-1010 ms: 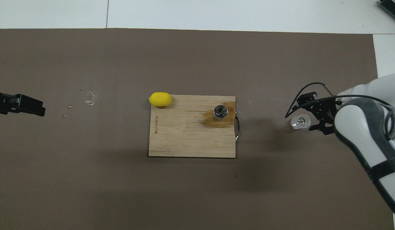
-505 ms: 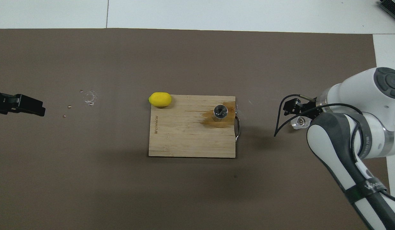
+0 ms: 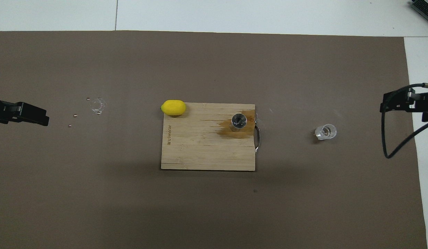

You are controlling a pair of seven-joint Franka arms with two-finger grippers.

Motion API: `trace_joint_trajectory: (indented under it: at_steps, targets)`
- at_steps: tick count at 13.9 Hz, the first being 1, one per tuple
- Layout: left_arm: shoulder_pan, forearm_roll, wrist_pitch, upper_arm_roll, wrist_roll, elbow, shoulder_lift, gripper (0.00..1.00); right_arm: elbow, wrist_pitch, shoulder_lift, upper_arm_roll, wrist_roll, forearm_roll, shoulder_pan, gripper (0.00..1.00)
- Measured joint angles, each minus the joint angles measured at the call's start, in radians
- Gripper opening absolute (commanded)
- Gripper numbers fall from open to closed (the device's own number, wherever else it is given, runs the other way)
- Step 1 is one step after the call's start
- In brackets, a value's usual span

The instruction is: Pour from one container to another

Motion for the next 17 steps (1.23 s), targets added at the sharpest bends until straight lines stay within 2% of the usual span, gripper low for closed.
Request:
trace_joint_trajectory:
  at_steps: [2,5,17]
  targets:
    - [0.0,0.0,0.0,0.0,0.0,0.0,0.0,1.0,0.033,-0.039,0.025,0.002,0.0,0.0,0.004,1.0]
    - [0.0,0.0,0.0,0.0,0.0,0.0,0.0,1.0,0.027,-0.082,0.039,0.009,0.0,0.0,0.015,1.0]
    - [0.0,0.0,0.0,0.0,0.0,0.0,0.0,1.0,-0.008,-0.071,0.024,0.015,-0.021,0.015,0.021,1.0]
